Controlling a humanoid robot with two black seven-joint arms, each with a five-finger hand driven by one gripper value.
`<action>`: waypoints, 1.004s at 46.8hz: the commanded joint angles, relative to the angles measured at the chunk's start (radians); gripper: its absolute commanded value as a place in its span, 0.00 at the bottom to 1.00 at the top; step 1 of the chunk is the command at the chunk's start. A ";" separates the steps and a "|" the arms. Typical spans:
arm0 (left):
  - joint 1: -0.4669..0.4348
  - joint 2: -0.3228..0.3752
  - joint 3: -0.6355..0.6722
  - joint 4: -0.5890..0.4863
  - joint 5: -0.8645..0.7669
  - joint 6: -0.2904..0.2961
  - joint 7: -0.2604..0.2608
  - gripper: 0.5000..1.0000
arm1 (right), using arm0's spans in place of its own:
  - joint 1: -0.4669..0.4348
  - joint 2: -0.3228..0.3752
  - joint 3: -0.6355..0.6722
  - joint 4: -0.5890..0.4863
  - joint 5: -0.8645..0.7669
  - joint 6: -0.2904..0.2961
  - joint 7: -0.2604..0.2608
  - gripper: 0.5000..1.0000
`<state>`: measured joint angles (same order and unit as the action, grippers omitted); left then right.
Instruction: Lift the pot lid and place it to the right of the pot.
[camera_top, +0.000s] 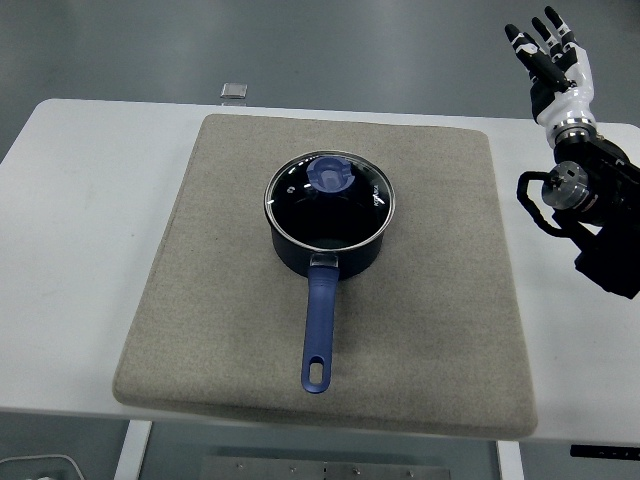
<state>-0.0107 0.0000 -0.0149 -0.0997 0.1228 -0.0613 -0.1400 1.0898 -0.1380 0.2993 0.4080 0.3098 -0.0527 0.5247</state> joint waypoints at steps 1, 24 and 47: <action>0.000 0.000 0.000 -0.001 0.000 0.001 -0.001 1.00 | 0.007 0.000 0.000 0.000 0.000 -0.003 0.000 0.81; 0.000 0.000 0.001 -0.001 0.000 0.003 0.000 1.00 | 0.013 -0.003 -0.002 0.000 0.000 -0.001 -0.002 0.81; 0.000 0.000 0.001 -0.002 0.000 0.003 0.000 1.00 | 0.027 0.000 -0.002 0.000 0.000 -0.004 -0.002 0.81</action>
<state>-0.0106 0.0000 -0.0138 -0.1013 0.1227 -0.0582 -0.1395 1.1063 -0.1381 0.2989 0.4081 0.3105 -0.0564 0.5243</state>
